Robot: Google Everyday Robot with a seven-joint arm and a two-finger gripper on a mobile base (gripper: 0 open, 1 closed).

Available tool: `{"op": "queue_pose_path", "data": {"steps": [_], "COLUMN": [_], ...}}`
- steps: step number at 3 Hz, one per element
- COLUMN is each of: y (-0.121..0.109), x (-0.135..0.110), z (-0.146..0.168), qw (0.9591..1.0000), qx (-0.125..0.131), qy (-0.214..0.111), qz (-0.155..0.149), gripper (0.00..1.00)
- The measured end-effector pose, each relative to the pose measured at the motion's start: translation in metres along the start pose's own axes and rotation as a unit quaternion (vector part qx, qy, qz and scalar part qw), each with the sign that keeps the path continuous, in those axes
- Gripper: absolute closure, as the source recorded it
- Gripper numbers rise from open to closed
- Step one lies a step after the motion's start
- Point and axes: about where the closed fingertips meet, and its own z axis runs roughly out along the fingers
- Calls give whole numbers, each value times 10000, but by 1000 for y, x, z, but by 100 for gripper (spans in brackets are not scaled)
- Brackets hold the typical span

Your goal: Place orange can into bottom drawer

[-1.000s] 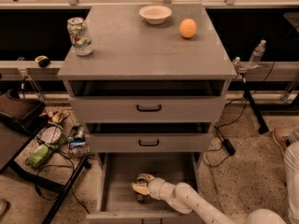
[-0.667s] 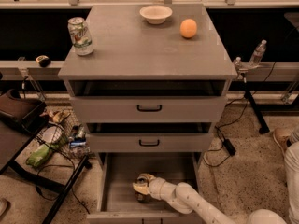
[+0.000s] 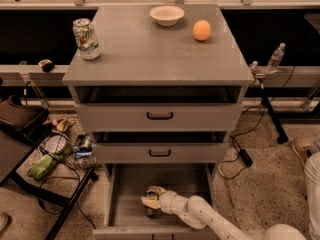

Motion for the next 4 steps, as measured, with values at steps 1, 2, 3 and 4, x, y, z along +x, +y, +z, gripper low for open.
{"op": "queue_pose_path", "data": {"steps": [1, 2, 3, 4], "y": [0, 0, 0, 8], "x": [0, 0, 0, -10], "z": [0, 0, 0, -16], "qw": [10000, 10000, 10000, 10000], "qx": [0, 0, -1, -39], "qy": [0, 0, 0, -73], "qz": [0, 0, 0, -46], "gripper": [11, 0, 0, 0]}}
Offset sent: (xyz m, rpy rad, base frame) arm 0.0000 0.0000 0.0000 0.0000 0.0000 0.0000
